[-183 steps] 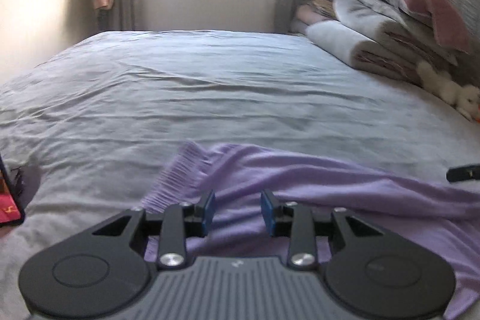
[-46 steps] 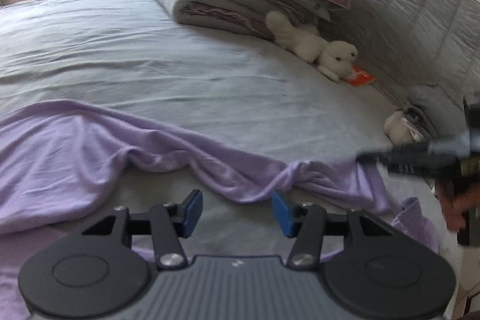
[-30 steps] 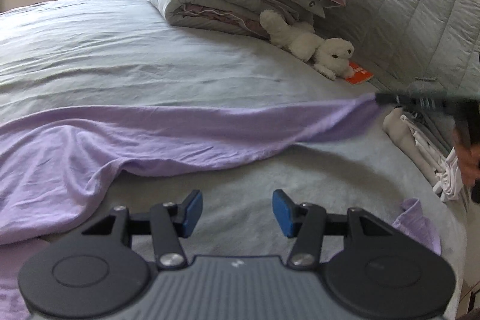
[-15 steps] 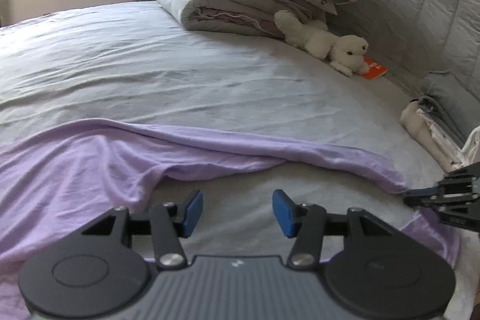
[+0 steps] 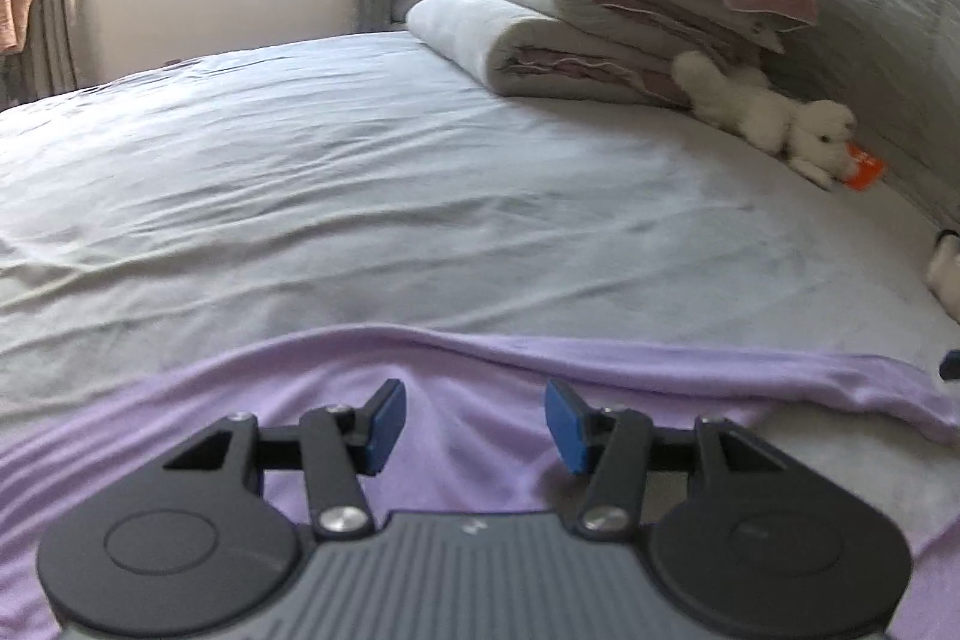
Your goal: Fold clothes
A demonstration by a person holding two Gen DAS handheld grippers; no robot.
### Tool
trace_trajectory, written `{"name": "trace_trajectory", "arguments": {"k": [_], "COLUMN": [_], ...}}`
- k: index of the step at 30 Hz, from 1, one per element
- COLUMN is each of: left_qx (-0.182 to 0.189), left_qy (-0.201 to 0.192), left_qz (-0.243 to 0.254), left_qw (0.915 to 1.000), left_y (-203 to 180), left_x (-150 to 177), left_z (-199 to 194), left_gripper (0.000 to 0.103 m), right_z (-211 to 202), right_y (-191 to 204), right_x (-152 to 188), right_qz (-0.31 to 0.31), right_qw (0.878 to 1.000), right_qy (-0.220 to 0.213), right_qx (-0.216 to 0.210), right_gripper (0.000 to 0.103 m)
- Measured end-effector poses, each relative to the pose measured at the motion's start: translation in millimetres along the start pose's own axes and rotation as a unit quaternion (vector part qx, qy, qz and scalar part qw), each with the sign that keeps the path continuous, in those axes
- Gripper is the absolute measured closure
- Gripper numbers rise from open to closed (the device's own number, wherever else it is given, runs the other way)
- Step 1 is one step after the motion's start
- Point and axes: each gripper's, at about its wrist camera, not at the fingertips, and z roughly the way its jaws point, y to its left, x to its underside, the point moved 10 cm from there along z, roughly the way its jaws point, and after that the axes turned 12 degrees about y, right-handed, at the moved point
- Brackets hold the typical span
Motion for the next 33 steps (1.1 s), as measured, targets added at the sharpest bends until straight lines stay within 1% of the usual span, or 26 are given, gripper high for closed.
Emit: {"name": "trace_trajectory", "arguments": {"k": [4, 6, 7, 8, 10, 13, 16, 19, 23, 26, 28, 29, 30, 31, 33], "left_qx": [-0.024, -0.039, -0.045, -0.051, -0.057, -0.062, -0.066, -0.067, -0.047, -0.030, -0.020, -0.013, -0.008, -0.006, -0.013], "left_qy": [0.000, 0.003, 0.004, 0.004, 0.004, 0.001, -0.003, 0.002, 0.019, 0.033, 0.043, 0.047, 0.051, 0.052, 0.046], "left_qz": [0.017, 0.028, 0.032, 0.035, 0.036, 0.032, 0.037, 0.049, 0.049, 0.049, 0.052, 0.053, 0.053, 0.052, 0.051], "left_qw": [0.9996, 0.9988, 0.9985, 0.9981, 0.9977, 0.9976, 0.9971, 0.9965, 0.9975, 0.9978, 0.9975, 0.9974, 0.9973, 0.9972, 0.9975], "left_y": [12, 19, 23, 27, 35, 47, 54, 62, 73, 76, 76, 75, 73, 72, 71], "left_x": [-5, -6, -6, -6, -6, -8, -13, -17, -20, -21, -21, -22, -22, -23, -25], "left_z": [11, 17, 19, 22, 26, 31, 34, 39, 46, 50, 52, 52, 53, 53, 51], "left_gripper": [0.050, 0.050, 0.050, 0.050, 0.050, 0.050, 0.050, 0.050, 0.050, 0.050, 0.058, 0.070, 0.090, 0.103, 0.102], "right_z": [19, 22, 23, 23, 21, 15, 16, 22, 40, 56, 69, 75, 80, 84, 92], "right_y": [0, 2, 4, 6, 7, 1, -7, -10, -16, -19, -21, -21, -21, -20, -19], "right_x": [2, 4, 5, 5, 1, -20, -50, -84, -120, -134, -142, -145, -147, -150, -155], "right_qz": [0.003, -0.010, -0.020, -0.036, -0.046, -0.057, -0.055, -0.072, -0.088, -0.095, -0.099, -0.099, -0.100, -0.100, -0.102], "right_qw": [1.000, 1.000, 1.000, 0.999, 0.998, 0.994, 0.992, 0.986, 0.978, 0.974, 0.973, 0.972, 0.972, 0.971, 0.970], "right_qy": [0.015, 0.013, 0.011, 0.013, 0.013, -0.012, -0.031, -0.051, -0.059, -0.054, -0.049, -0.045, -0.043, -0.041, -0.040], "right_qx": [-0.001, 0.011, 0.019, 0.033, 0.049, 0.089, 0.111, 0.143, 0.180, 0.196, 0.204, 0.207, 0.209, 0.212, 0.219], "right_gripper": [0.073, 0.074, 0.081, 0.102, 0.102, 0.102, 0.102, 0.102, 0.102, 0.102, 0.102, 0.102, 0.102, 0.102, 0.102]}}
